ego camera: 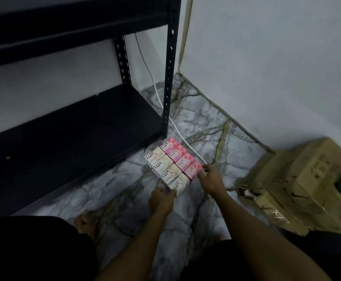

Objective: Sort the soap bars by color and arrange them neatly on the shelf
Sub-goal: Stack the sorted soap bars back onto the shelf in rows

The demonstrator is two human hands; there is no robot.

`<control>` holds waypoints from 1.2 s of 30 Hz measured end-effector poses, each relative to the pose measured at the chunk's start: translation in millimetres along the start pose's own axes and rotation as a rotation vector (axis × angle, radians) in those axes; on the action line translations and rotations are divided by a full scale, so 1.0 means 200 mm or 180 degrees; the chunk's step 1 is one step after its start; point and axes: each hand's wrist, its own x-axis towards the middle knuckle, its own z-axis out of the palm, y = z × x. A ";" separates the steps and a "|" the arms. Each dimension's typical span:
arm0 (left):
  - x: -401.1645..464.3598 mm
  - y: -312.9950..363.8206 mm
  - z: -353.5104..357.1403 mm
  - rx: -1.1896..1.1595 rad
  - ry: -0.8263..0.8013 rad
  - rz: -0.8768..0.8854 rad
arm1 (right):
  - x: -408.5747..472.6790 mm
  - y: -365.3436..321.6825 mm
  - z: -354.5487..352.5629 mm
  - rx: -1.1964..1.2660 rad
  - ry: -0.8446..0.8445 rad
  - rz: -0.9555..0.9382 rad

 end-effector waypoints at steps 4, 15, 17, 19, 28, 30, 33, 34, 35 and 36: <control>0.18 -0.05 0.12 -0.0441 0.0078 -0.0278 | 0.25 0.00 0.07 -0.0036 0.0046 0.0088; 0.26 -0.14 0.21 -0.0568 0.0212 -0.0281 | 0.21 0.10 0.24 -0.0077 -0.0122 0.0493; 0.20 -0.20 0.15 -0.0371 0.0221 -0.0280 | 0.15 0.10 0.29 -0.0114 -0.0156 0.0520; 0.14 -0.28 0.07 -0.0187 0.0290 -0.0306 | 0.06 0.10 0.34 -0.0090 -0.0216 0.0534; -0.03 -0.63 -0.11 0.0260 0.0257 -0.0351 | -0.36 0.24 0.57 0.0049 -0.0216 0.0780; -0.07 -0.61 -0.14 0.0385 0.0364 -0.0197 | -0.40 0.26 0.56 -0.0095 -0.0211 0.0717; -0.10 -0.57 -0.16 0.0622 0.0297 0.0164 | -0.41 0.24 0.49 -0.0341 -0.0162 0.0229; -0.10 -0.56 -0.15 0.0725 0.0275 0.0329 | -0.42 0.23 0.47 -0.0426 -0.0192 -0.0072; -0.09 -0.56 -0.14 0.0844 0.0224 0.0474 | -0.42 0.23 0.46 -0.0532 -0.0262 -0.0384; -0.09 -0.55 -0.11 0.0984 0.0165 0.0576 | -0.42 0.24 0.46 -0.0676 -0.0370 -0.0656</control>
